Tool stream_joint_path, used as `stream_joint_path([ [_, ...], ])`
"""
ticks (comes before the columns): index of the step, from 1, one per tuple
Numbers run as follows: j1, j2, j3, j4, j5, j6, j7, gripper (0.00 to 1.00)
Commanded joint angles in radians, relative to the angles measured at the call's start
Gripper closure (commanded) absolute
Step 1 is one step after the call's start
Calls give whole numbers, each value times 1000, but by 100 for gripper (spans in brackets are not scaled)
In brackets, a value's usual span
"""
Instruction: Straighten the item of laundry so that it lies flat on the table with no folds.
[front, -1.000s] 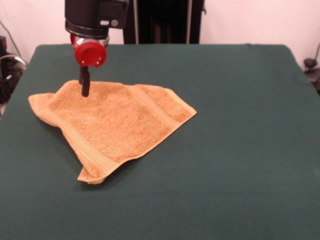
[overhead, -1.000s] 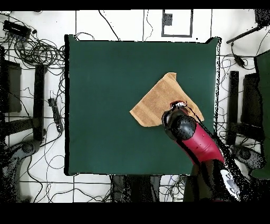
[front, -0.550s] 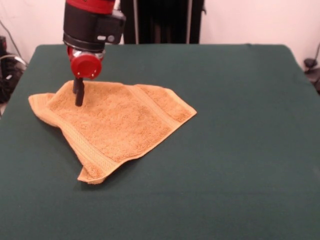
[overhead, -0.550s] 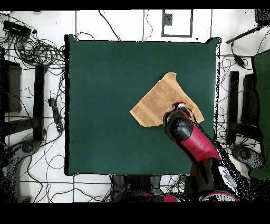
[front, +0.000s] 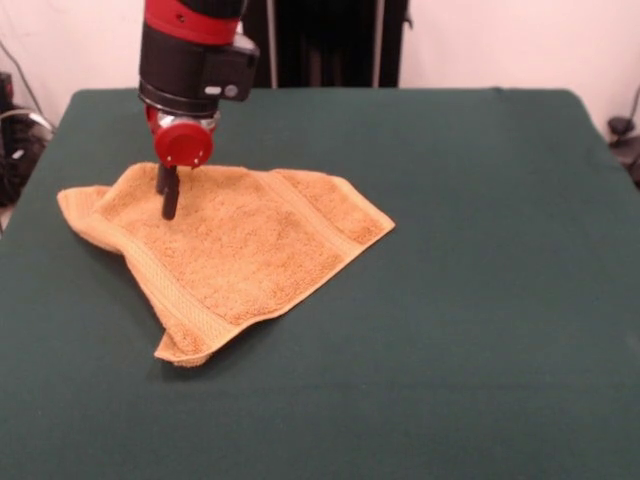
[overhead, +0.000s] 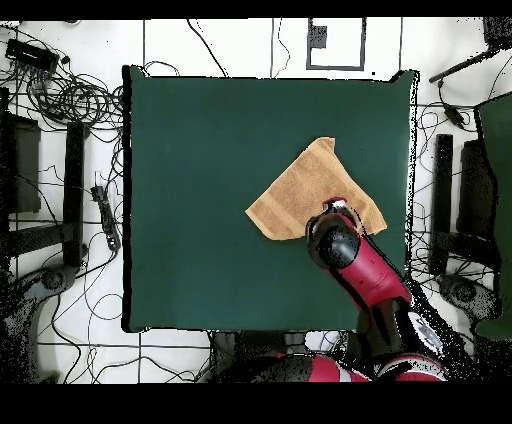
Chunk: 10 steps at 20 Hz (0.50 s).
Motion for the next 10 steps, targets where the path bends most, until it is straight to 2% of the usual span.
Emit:
stream_joint_path([
  [1, 24, 33, 133, 54, 10, -30, 211, 0],
  [10, 48, 13, 110, 68, 34, -9, 218, 0],
])
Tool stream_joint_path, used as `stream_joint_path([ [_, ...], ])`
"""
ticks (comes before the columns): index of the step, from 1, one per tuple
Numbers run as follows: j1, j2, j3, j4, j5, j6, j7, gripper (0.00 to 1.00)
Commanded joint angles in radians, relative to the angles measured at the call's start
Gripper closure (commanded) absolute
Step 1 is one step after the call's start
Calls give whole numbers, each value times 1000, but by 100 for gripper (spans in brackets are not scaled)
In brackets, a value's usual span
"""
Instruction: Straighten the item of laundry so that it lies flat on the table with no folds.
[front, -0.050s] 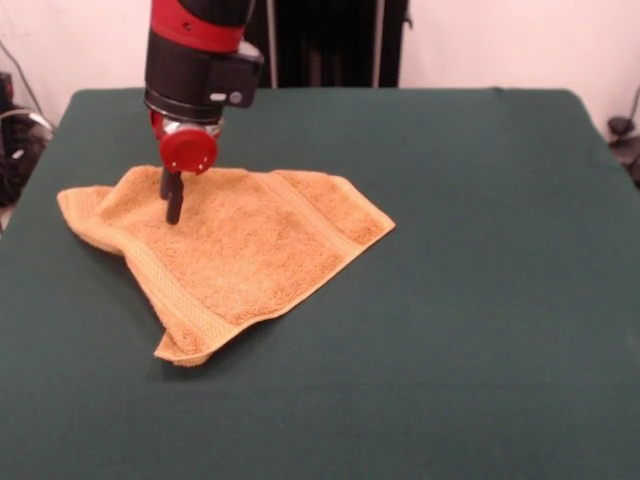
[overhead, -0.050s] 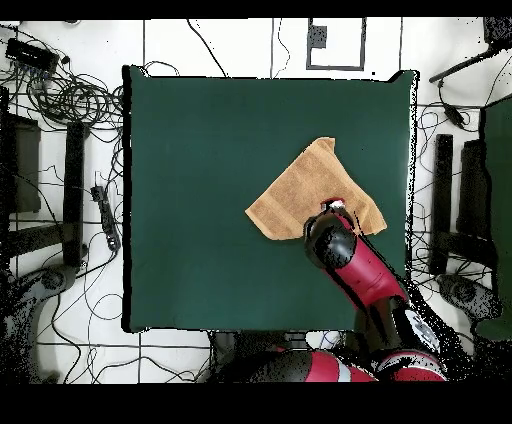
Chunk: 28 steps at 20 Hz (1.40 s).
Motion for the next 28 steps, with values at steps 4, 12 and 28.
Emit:
stream_joint_path([
  [4, 93, -60, 42, 93, 52, 88, 209, 0],
  [12, 190, -287, -50, 310, 61, 198, 262, 0],
  [28, 9, -291, 194, 404, -80, 54, 160, 0],
])
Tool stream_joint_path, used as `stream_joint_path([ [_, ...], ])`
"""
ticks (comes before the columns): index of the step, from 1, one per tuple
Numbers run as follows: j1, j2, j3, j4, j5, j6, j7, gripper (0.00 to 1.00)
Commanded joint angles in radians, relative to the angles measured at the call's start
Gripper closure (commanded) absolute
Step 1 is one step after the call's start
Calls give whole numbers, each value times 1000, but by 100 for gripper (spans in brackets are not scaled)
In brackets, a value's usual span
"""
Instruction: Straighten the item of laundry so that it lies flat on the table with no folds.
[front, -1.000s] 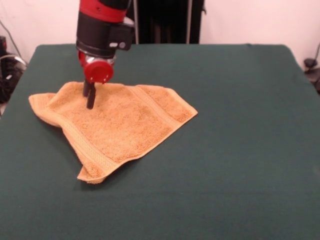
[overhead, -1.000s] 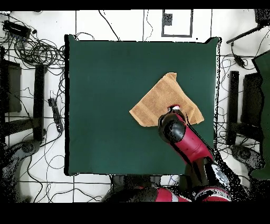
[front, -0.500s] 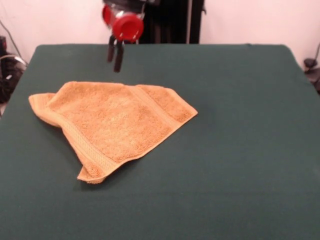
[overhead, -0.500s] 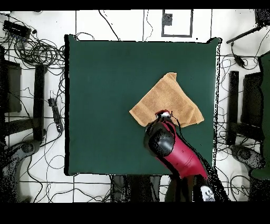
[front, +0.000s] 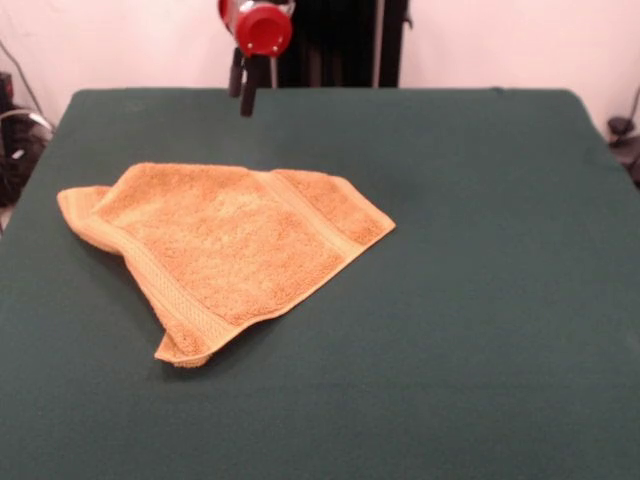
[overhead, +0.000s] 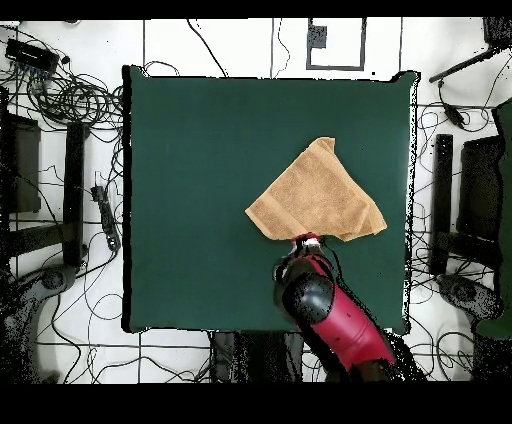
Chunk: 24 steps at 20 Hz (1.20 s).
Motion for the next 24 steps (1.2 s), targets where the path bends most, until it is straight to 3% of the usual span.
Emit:
stream_joint_path([
  [1, -27, 7, 181, 66, -61, 47, 141, 0],
  [6, -14, 73, 181, 75, -62, 75, 150, 0],
  [12, -49, 168, 246, 102, -56, -39, 238, 0],
  [16, -69, 170, 282, 94, -62, -70, 251, 0],
  [24, -27, 116, 273, 82, -10, 22, 238, 0],
])
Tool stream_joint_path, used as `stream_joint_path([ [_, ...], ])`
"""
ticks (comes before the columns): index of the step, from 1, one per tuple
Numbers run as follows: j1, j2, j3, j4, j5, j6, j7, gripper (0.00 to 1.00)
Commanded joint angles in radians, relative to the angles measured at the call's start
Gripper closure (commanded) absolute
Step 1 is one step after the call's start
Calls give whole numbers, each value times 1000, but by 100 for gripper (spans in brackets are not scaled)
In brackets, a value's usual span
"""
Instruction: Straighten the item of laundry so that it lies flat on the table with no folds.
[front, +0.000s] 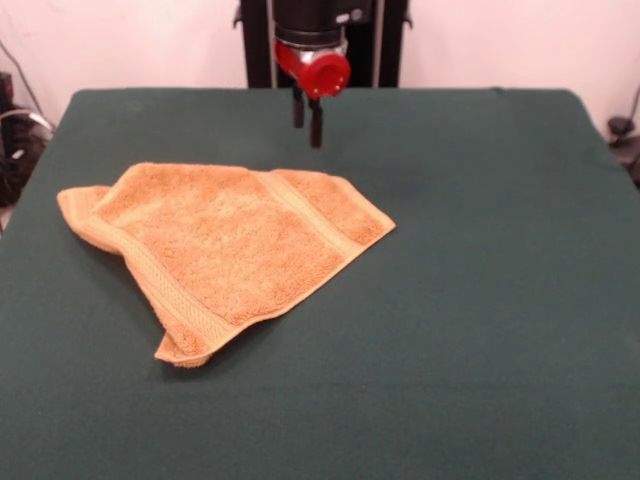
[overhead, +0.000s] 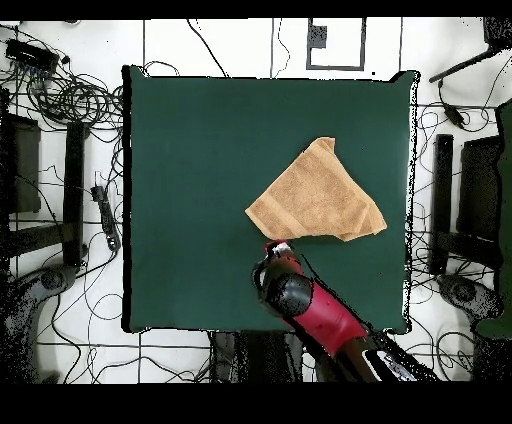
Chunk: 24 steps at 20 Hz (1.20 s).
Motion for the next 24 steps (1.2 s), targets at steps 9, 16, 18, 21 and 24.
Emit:
stream_joint_path([
  [9, 62, 19, 127, 49, 77, 1, 279, 0],
  [16, 81, 21, 121, 34, 95, 18, 274, 0],
  [18, 83, 26, 119, 24, 97, 20, 266, 0],
  [21, 92, 18, 109, 15, 105, 45, 253, 0],
  [24, 103, 15, 102, 9, 114, 59, 249, 0],
])
